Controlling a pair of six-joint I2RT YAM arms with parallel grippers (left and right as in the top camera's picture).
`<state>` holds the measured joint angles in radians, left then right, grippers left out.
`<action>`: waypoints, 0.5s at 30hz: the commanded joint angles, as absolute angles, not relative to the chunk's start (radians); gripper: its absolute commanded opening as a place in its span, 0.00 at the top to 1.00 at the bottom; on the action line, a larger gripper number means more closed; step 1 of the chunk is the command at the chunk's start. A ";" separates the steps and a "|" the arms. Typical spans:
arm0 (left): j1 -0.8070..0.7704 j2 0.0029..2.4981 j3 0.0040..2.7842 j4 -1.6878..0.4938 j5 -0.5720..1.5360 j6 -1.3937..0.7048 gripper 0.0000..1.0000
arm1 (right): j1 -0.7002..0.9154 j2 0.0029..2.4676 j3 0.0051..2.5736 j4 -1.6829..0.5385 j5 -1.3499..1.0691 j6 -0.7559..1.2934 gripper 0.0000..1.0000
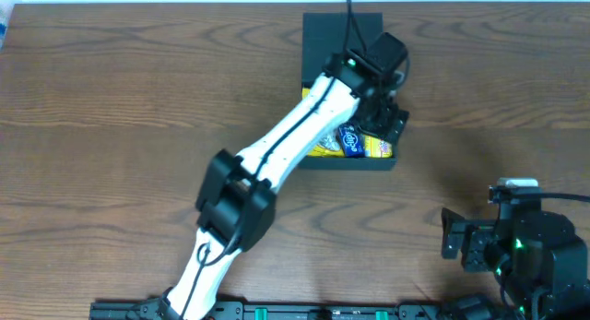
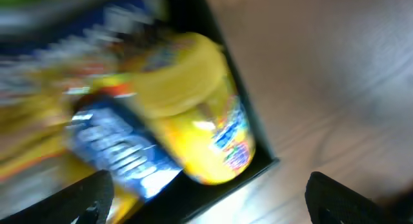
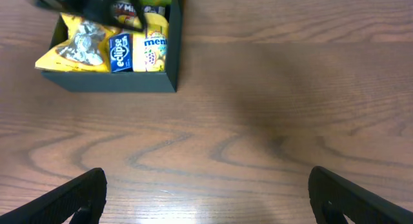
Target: Pack container
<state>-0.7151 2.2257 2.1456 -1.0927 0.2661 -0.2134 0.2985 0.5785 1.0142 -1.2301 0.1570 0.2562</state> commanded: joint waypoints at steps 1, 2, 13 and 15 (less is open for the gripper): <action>-0.693 2.065 2.178 -1.122 0.101 -0.224 0.05 | 0.293 0.576 1.012 -1.230 0.156 0.270 0.01; -0.687 2.041 2.178 -1.137 0.094 -0.218 0.05 | 0.293 0.576 1.012 -1.230 0.156 0.269 0.01; -0.640 2.024 2.058 -1.207 0.119 -0.189 0.05 | 0.293 0.576 1.012 -1.230 0.153 0.269 0.01; -0.640 2.024 1.996 -1.144 0.150 -0.160 0.05 | 0.293 0.576 1.012 -1.230 0.153 0.269 0.01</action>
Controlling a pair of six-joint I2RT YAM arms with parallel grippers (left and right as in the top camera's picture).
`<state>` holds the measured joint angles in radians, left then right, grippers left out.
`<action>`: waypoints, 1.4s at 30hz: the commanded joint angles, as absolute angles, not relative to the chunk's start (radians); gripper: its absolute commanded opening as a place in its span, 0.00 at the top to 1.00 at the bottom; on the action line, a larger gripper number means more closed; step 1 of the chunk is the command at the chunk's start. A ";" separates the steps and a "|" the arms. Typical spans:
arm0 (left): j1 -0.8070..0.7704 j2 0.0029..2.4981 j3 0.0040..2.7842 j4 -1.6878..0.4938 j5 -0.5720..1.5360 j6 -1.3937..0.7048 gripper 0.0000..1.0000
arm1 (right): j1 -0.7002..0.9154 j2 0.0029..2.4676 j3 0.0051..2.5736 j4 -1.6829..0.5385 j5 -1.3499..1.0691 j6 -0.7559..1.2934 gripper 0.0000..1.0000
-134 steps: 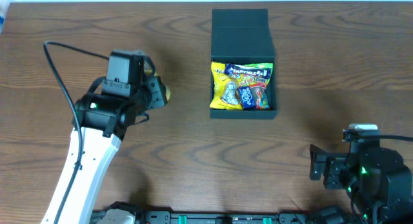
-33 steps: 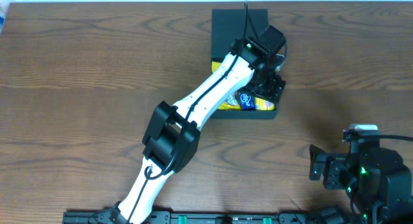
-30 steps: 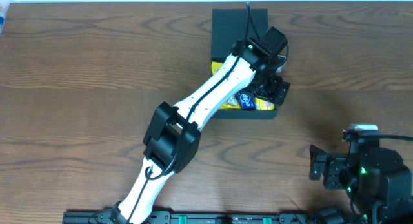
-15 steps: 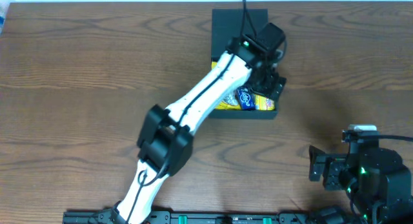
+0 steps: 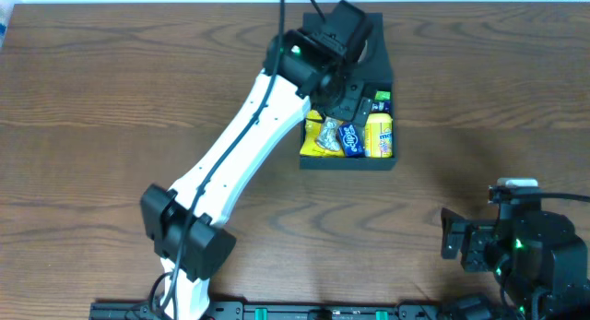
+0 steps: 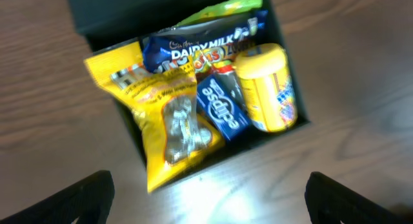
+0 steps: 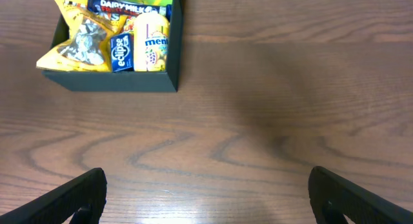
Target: Pack container
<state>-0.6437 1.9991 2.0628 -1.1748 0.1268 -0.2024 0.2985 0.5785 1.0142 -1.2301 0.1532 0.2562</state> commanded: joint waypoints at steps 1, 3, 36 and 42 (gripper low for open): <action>-0.640 2.024 1.969 -1.111 0.168 -0.148 0.05 | 0.293 0.576 1.012 -1.230 0.153 0.269 0.01; -0.638 2.024 1.916 -1.050 0.190 -0.134 0.05 | 0.293 0.576 1.012 -1.230 0.153 0.269 0.01; -0.562 2.138 1.791 -0.849 0.263 -0.154 0.05 | 0.293 0.576 1.012 -1.230 0.153 0.269 0.01; -0.554 2.138 1.791 -0.810 0.263 -0.153 0.05 | 0.293 0.576 1.012 -1.230 0.153 0.269 0.01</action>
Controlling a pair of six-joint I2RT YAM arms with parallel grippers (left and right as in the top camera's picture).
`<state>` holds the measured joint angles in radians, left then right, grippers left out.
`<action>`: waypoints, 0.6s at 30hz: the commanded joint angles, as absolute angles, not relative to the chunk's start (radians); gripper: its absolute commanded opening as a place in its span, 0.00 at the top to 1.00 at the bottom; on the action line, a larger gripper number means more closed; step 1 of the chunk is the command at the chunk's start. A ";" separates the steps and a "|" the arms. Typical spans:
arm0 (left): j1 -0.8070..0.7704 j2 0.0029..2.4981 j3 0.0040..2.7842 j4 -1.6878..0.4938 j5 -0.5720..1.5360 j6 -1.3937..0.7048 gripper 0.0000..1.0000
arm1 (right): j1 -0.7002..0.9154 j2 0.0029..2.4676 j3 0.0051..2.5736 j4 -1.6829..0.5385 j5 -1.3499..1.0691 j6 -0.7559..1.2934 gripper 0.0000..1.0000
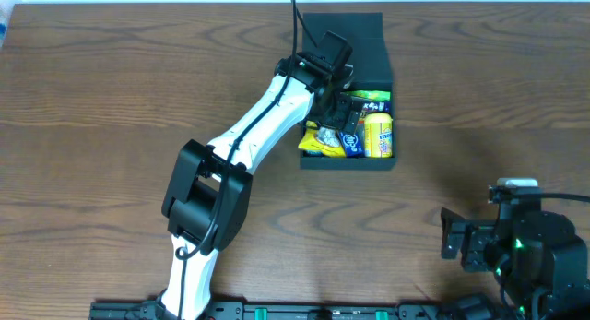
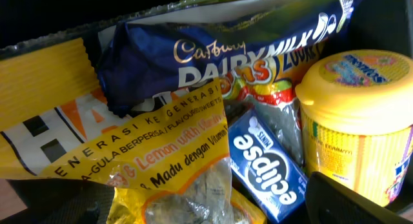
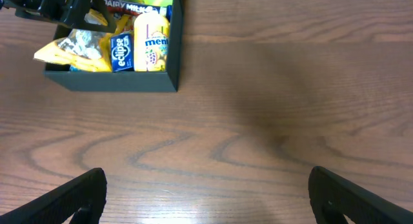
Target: Pack container
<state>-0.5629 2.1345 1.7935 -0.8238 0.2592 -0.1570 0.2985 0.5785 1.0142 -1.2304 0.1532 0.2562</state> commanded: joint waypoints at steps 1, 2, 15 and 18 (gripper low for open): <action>-0.552 2.138 1.791 -0.810 0.263 -0.153 0.05 | 0.293 0.576 1.012 -1.230 0.153 0.269 0.01; -0.550 2.138 1.791 -0.810 0.264 -0.154 0.05 | 0.293 0.576 1.012 -1.230 0.153 0.269 0.01; -0.550 2.112 1.797 -0.832 0.335 -0.157 0.05 | 0.293 0.576 1.012 -1.230 0.153 0.269 0.01; -0.550 2.093 1.797 -0.837 0.334 -0.157 0.05 | 0.293 0.576 1.012 -1.230 0.153 0.269 0.01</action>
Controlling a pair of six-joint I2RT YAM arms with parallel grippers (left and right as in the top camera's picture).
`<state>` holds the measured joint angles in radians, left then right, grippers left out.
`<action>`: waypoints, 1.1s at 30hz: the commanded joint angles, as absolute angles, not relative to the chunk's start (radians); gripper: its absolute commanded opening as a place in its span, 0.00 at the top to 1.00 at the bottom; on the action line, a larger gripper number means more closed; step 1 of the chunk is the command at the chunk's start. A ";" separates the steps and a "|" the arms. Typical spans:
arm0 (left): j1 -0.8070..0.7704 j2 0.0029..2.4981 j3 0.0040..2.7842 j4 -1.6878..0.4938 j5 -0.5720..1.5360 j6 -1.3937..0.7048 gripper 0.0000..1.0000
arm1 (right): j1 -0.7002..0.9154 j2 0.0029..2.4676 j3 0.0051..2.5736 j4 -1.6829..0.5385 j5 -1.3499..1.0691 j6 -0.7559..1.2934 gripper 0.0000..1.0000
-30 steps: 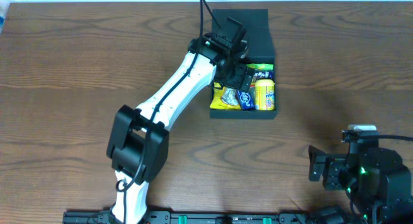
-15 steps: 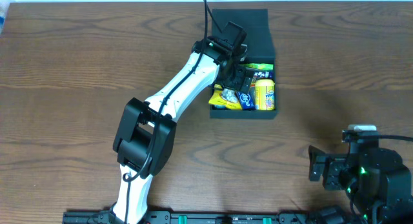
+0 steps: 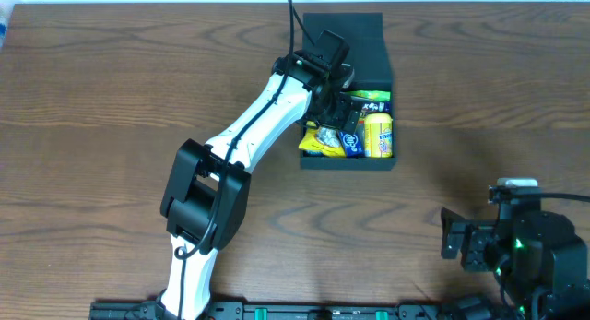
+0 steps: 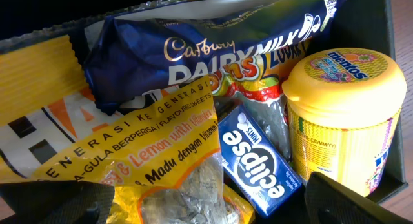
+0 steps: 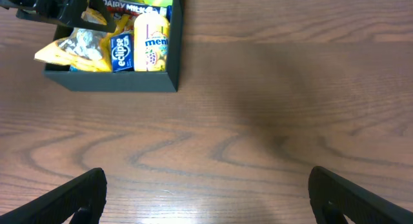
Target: Pack container
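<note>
A black box [image 3: 385, 160] sits at the table's far middle, its lid [image 3: 346, 34] folded back behind it. Inside lie a yellow candy bag [image 4: 129, 166], a blue Dairy Milk bag [image 4: 213, 50], a blue Eclipse tin [image 4: 258, 159] and a yellow Mentos tub [image 4: 342, 114]. My left gripper [image 4: 210, 208] is open, low inside the box, its fingers either side of the candy bag and the tin. My right gripper [image 5: 206, 198] is open over bare table at the near right, holding nothing.
The wooden table [image 3: 111, 108] stretches wide to the left and front of the box. My right arm's base [image 3: 521, 251] sits at the near right corner. A green packet [image 3: 373, 95] peeks out at the box's far side.
My left gripper has shifted slightly to the left and a touch lower inside the box; the Mentos tub now shows its whole lid. The right arm has not moved.
My left gripper was first low at the box's right end by the Mentos tub. Then it stood high above the box, open, with all the snacks in view. Later it was down among the candy bag and the tin, where it stays.
</note>
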<state>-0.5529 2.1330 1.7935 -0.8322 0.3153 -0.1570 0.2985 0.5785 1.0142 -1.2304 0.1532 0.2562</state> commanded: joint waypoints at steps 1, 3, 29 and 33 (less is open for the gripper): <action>-0.550 2.081 1.797 -0.838 0.334 -0.157 0.05 | 0.293 0.576 1.012 -1.230 0.153 0.269 0.01; -0.550 2.063 1.797 -0.836 0.332 -0.157 0.05 | 0.293 0.576 1.012 -1.230 0.153 0.269 0.01; -0.533 2.067 1.794 -0.754 0.209 -0.134 0.05 | 0.293 0.576 1.012 -1.230 0.153 0.269 0.01; -0.533 2.089 1.793 -0.753 0.211 -0.134 0.05 | 0.293 0.576 1.012 -1.230 0.153 0.269 0.01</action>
<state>-0.5381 2.0666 1.7935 -0.7540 0.2249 -0.1520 0.2985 0.5785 1.0142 -1.2304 0.1532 0.2562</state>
